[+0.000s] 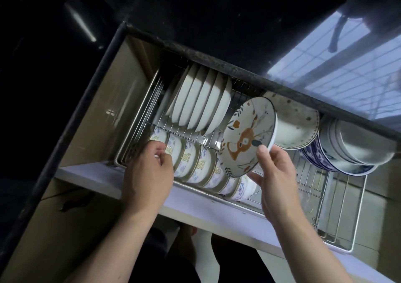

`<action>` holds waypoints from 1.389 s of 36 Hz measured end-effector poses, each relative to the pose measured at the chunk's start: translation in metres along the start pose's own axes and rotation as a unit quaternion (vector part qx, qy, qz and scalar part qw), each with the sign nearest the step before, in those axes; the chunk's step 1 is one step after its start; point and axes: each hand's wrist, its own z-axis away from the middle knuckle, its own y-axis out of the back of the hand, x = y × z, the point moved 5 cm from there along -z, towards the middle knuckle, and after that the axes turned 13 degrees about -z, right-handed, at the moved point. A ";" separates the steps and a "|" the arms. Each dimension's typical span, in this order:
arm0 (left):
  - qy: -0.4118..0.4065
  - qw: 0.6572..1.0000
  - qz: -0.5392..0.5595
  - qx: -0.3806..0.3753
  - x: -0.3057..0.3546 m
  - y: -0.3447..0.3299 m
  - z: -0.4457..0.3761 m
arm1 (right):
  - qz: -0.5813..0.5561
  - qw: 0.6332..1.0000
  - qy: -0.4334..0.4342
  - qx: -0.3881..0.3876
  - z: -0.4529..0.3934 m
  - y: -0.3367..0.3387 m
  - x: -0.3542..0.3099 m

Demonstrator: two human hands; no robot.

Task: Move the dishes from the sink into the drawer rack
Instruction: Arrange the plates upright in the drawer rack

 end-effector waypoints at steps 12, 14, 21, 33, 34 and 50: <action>-0.003 1.000 -0.004 0.012 -0.002 -0.002 0.000 | 0.034 0.999 0.008 0.019 -0.045 -0.051 0.024; -0.003 1.000 0.000 0.017 -0.002 -0.002 -0.001 | 0.044 0.999 0.010 0.019 -0.056 -0.059 0.026; -0.009 1.000 0.003 0.023 -0.005 -0.003 -0.001 | 0.051 0.998 0.015 0.025 -0.092 -0.077 0.026; -0.006 1.000 -0.016 0.013 -0.007 -0.007 -0.003 | 0.088 0.996 -0.004 0.003 -0.114 -0.086 0.045; -0.007 1.000 -0.018 0.012 -0.007 -0.006 -0.002 | 0.082 0.997 -0.007 -0.001 -0.113 -0.083 0.047; -0.020 0.997 -0.077 0.014 0.004 -0.004 0.006 | 0.139 0.990 -0.008 -0.034 -0.111 -0.085 0.034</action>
